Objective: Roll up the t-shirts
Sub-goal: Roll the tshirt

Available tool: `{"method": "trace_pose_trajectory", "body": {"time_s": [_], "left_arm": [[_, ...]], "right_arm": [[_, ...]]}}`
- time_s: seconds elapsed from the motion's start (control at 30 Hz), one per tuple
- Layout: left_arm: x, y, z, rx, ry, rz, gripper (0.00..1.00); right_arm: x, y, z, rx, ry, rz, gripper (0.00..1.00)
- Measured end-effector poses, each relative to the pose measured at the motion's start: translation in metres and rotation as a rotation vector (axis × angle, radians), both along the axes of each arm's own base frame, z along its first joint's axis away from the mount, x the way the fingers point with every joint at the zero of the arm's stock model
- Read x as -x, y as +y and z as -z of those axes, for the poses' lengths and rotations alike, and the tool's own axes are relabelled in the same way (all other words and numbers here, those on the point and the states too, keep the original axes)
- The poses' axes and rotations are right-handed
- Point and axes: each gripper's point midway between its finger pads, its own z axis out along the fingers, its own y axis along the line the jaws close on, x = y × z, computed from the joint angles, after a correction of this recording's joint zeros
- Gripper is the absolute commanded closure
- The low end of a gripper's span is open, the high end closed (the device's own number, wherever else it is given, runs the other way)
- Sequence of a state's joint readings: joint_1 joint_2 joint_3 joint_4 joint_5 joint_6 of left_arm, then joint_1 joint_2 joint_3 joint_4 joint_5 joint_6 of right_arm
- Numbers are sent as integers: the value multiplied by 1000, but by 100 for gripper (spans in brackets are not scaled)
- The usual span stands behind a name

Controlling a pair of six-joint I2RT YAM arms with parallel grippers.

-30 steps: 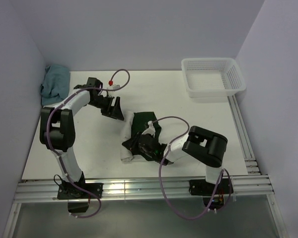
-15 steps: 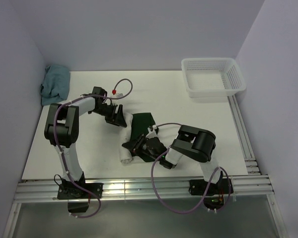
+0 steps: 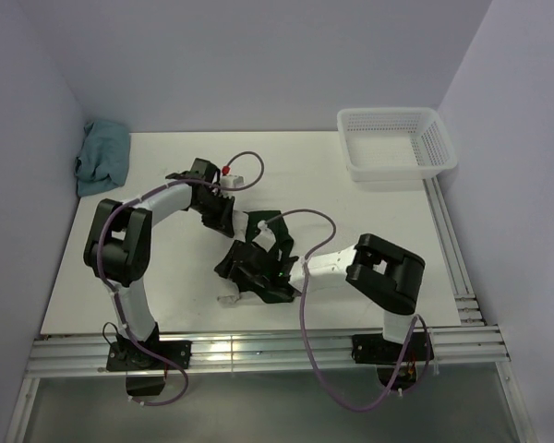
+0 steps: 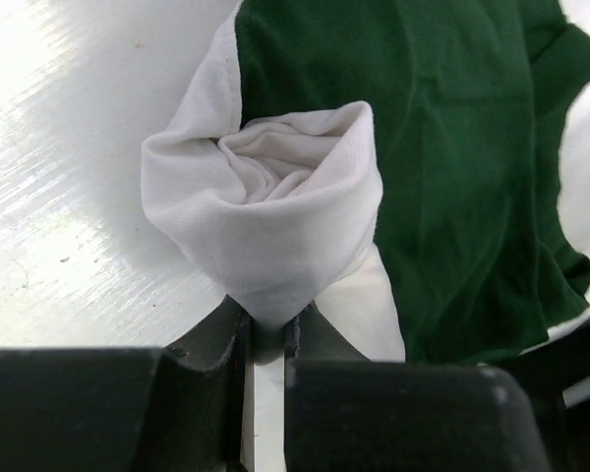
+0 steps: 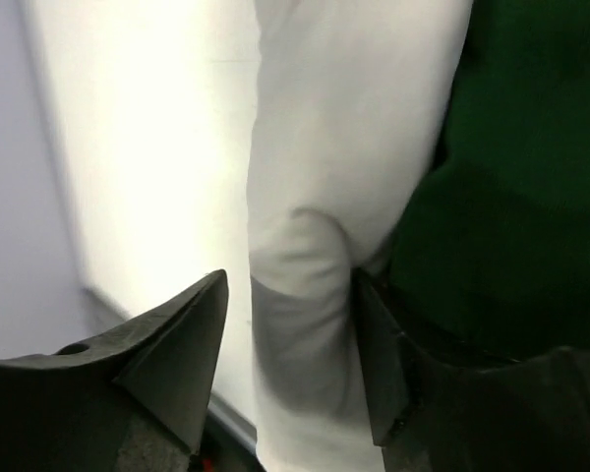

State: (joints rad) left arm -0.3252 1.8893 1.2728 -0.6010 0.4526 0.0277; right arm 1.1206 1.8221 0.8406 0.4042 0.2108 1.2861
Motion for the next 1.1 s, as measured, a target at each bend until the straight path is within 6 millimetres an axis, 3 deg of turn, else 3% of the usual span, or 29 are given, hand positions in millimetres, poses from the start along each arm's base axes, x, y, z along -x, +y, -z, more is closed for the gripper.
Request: {"method": "trace_pose_trajectory", "body": {"time_s": [0.17,0.3,0.43,0.63,0.87,0.97,1.1], "left_arm": [[0,-1,0,-68,-14,-10,100],[0,-2,-1,-112,-26,-8,100],[0,-4,-1,-145,-36,-6,100],[1,-5,-1,-181,-51,1,100],[2,-7,-4,-220,-67,11,100],[2,-8,-5,-234,-70,14,100],[2,-8,-5,-248,-71,17,100]], "right_arm": [[12,-1,-2,247,-10,5,35],[32,-14,-2,414,-25,-7,35],[39,-27,-6,524,-49,0,35],[24,-33,-32,595,-120,41,36],[3,-12,-63,587,-215,61,36],[-7,-1,-60,599,-230,63,37],[-12,0,-32,666,-225,49,37]]}}
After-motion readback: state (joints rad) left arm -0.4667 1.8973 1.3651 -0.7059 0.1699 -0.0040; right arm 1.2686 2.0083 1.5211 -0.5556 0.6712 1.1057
